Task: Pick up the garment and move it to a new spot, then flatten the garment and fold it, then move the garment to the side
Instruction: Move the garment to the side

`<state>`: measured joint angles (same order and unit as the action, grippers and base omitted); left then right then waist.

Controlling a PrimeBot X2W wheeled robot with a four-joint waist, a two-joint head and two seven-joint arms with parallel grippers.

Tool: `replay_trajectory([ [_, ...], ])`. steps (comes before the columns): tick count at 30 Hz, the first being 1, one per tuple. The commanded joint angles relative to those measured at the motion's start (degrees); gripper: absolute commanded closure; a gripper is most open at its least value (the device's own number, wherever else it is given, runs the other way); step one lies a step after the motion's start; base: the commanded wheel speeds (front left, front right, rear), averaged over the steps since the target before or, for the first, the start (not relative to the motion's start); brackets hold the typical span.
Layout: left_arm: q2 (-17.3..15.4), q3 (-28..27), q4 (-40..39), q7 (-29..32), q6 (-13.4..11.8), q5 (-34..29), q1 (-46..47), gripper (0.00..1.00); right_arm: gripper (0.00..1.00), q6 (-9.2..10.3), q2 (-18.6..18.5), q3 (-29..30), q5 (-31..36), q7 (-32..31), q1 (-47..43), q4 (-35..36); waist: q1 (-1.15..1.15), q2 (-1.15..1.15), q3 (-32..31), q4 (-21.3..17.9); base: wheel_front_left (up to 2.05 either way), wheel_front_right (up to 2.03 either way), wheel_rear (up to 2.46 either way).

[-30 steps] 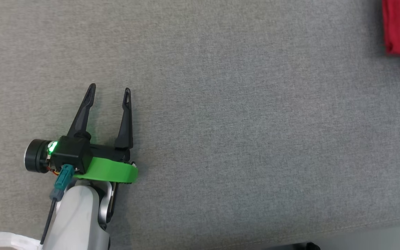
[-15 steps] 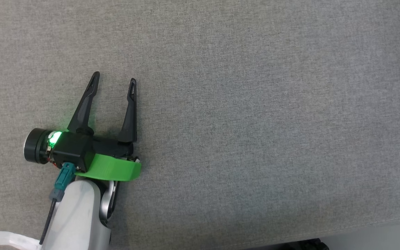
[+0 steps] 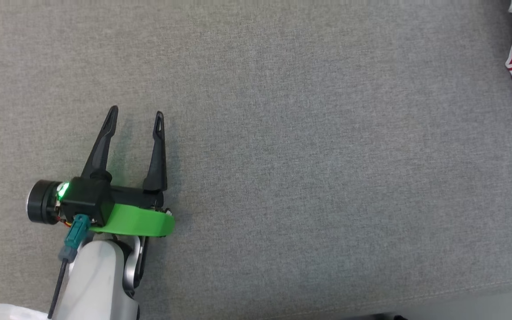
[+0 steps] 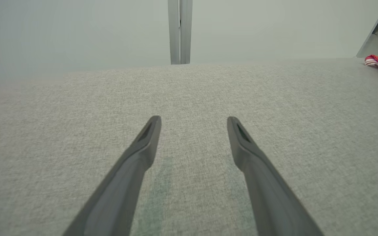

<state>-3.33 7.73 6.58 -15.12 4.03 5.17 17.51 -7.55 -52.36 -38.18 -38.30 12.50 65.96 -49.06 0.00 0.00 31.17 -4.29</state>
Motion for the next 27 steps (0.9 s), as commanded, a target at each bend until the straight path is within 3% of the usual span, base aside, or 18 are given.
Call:
replay_trajectory([
  [1, -0.1, -0.4, 0.3, 0.0, -0.3, 0.5, -1.2, 0.0, 0.0, 0.14, 0.8, -0.3, 0.3, 0.9, -1.0, 0.4, 0.0, 0.0, -4.1, 0.3, 0.0, 0.0, 0.0],
  [9, 0.1, -2.3, 1.1, 0.0, -1.0, 1.5, -5.8, 0.0, 0.0, 0.14, 6.6, 1.3, 1.5, 2.7, -7.1, 6.6, 0.0, 0.0, -11.4, 0.9, 0.0, 0.0, 0.0],
  [27, 0.2, -6.0, 2.5, 0.0, -0.5, 2.8, -14.9, 0.0, 0.0, 0.13, 25.5, 25.4, 14.0, 2.7, -42.6, 30.7, 0.0, 0.0, -23.7, 1.9, 0.0, 0.0, 0.0],
])
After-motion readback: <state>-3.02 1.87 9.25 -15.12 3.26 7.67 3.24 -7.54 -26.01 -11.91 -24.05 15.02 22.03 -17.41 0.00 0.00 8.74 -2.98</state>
